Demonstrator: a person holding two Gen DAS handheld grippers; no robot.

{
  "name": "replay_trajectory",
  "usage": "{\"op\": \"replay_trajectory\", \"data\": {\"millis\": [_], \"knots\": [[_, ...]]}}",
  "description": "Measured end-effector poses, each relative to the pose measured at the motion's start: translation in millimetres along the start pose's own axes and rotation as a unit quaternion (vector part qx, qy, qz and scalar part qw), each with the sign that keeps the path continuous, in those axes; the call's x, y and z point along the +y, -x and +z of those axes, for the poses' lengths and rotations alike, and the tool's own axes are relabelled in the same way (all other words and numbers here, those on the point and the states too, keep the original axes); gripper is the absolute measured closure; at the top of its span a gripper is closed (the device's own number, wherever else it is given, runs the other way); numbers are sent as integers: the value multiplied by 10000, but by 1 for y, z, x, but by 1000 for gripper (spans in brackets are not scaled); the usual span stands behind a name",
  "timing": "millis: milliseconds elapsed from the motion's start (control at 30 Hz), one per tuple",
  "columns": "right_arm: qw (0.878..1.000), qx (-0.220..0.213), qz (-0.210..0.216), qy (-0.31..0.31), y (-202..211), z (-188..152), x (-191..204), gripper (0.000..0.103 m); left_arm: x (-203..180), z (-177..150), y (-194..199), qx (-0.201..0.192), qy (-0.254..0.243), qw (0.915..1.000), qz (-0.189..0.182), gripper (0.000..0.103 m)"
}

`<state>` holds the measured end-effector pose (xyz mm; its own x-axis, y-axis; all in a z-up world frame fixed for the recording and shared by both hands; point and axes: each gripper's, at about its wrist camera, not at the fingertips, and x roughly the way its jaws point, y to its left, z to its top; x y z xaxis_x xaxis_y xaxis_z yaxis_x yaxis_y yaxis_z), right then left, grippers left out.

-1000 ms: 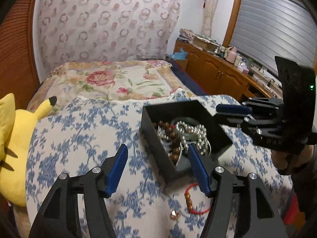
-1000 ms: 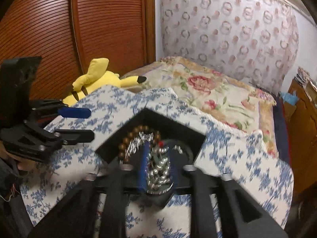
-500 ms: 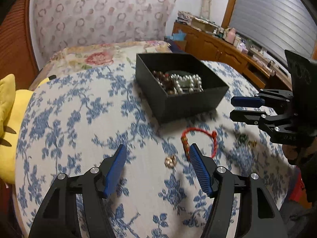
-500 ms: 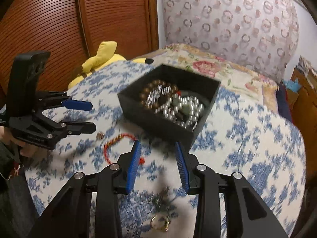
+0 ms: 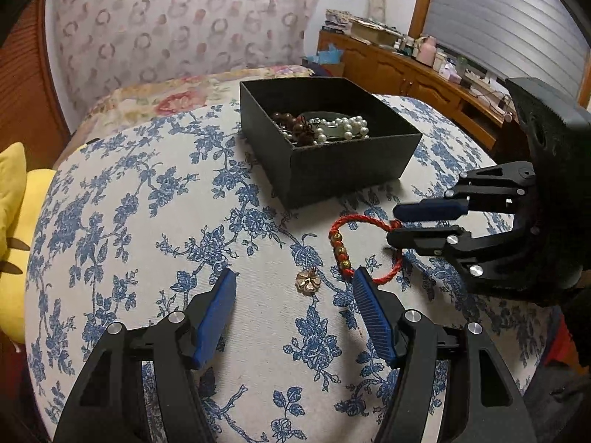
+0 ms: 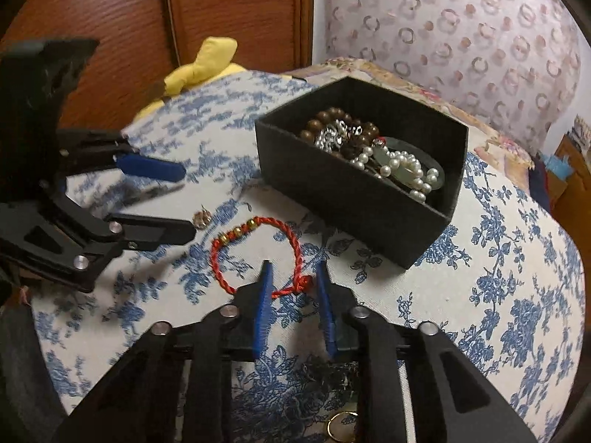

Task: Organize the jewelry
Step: 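Move both tools back to the pile and close the right tool on the red string bracelet, then grasp the gold flower charm with the left tool while the right tool carries the red bracelet to the box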

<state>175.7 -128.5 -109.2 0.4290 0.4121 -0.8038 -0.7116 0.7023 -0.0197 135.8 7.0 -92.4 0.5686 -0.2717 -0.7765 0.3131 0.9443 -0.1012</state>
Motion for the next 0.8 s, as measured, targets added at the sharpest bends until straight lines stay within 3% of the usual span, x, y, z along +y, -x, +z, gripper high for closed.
{"op": "replay_trajectory", "data": {"millis": [67, 200, 300, 367, 733, 800], "knots": [[10000, 12, 32, 17, 1, -2, -1, 93, -3, 1, -1, 4, -59, 10000, 39, 40], [10000, -22, -30, -41, 6, -5, -6, 93, -7, 1, -5, 51, -135, 9999, 50, 40], [9998, -90, -66, -156, 12, -9, -13, 93, -10, 2, -7, 69, -179, 9998, 84, 50], [9996, -164, -78, -223, 17, -10, -17, 93, -10, 3, -8, 94, -175, 9998, 80, 61], [9983, -345, -130, -456, 27, -10, -34, 93, -9, 2, -10, 98, -137, 9998, 86, 88], [9981, -381, -125, -465, 29, -8, -35, 93, -8, 1, -10, 93, -142, 9998, 56, 89]]}}
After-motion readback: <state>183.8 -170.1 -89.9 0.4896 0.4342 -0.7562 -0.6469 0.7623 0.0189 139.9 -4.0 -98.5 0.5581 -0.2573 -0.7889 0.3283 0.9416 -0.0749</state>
